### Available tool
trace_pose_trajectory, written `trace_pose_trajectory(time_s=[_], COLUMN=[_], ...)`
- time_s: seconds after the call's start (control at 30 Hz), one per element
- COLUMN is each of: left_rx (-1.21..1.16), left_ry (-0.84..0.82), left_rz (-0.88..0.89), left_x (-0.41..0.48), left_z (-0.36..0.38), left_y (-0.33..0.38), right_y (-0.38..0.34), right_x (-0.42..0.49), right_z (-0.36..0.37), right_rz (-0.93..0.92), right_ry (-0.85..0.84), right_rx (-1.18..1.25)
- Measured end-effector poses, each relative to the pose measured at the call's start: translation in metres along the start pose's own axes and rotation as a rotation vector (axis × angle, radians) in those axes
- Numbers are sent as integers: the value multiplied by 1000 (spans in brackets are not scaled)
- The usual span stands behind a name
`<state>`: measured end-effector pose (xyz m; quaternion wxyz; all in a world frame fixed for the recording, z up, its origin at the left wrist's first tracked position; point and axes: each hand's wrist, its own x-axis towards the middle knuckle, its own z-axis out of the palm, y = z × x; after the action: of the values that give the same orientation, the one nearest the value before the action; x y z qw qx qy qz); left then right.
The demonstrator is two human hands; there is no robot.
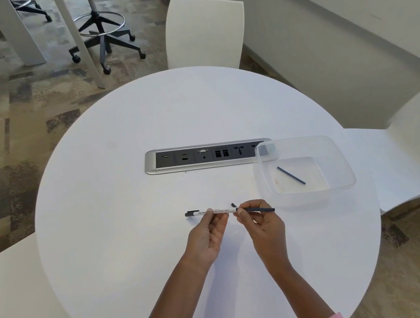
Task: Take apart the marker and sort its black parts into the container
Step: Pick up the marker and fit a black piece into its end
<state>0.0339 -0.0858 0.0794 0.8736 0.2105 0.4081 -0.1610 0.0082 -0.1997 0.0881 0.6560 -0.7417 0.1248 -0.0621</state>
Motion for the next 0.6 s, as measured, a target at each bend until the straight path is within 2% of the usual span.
trace_pose_trajectory(time_s=[0.33,0.6], left_rx=[10,-117], left_ry=[-98,-112], left_rz=[-85,-62], left_x=[-7,-6], left_z=[3,7], left_y=[-2,1], right_y=[-7,-5], right_x=[7,-8], right_z=[-5,-3], right_rz=[-45,-262], right_ry=[-157,-99], right_rx=[-107,-226])
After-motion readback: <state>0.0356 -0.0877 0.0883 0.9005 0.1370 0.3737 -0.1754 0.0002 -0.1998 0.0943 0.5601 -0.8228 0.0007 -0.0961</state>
